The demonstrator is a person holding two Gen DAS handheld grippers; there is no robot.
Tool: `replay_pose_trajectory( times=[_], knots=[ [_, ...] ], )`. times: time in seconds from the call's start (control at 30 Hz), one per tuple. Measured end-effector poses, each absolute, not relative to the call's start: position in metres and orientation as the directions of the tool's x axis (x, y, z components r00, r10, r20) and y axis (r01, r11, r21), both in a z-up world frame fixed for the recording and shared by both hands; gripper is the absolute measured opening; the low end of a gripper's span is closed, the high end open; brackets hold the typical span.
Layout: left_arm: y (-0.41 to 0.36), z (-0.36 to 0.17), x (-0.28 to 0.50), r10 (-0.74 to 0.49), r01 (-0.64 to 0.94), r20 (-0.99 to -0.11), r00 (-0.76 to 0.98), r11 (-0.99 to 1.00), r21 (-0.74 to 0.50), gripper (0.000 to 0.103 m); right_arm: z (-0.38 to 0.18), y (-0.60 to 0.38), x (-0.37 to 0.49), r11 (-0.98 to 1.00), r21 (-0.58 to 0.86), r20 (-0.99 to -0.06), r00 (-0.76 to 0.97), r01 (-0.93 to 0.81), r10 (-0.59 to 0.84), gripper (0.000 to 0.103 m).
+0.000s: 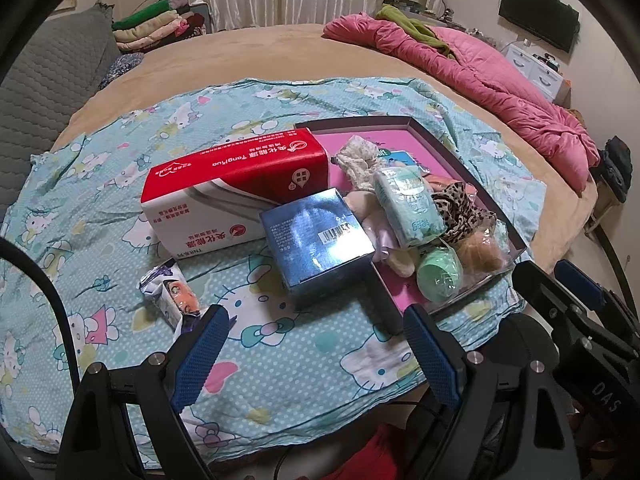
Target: Organize soft objects
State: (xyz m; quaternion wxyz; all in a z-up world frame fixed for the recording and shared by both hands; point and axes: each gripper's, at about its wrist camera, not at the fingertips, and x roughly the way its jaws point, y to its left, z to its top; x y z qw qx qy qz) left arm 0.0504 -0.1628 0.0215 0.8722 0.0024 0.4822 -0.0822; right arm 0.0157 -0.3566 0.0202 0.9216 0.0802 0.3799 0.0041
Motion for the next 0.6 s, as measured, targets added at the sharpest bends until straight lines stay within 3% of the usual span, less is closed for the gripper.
replay_pose_trajectory(
  times=[0.6],
  knots=[
    [-0.16,0.009,0.053,-0.128,0.132,-0.855,0.502,0.989,-0.071,0.088,0.018,-0.36,0.018,0.981,0.181,-0.705,0.704,0.065,0.083,0.082]
  ],
)
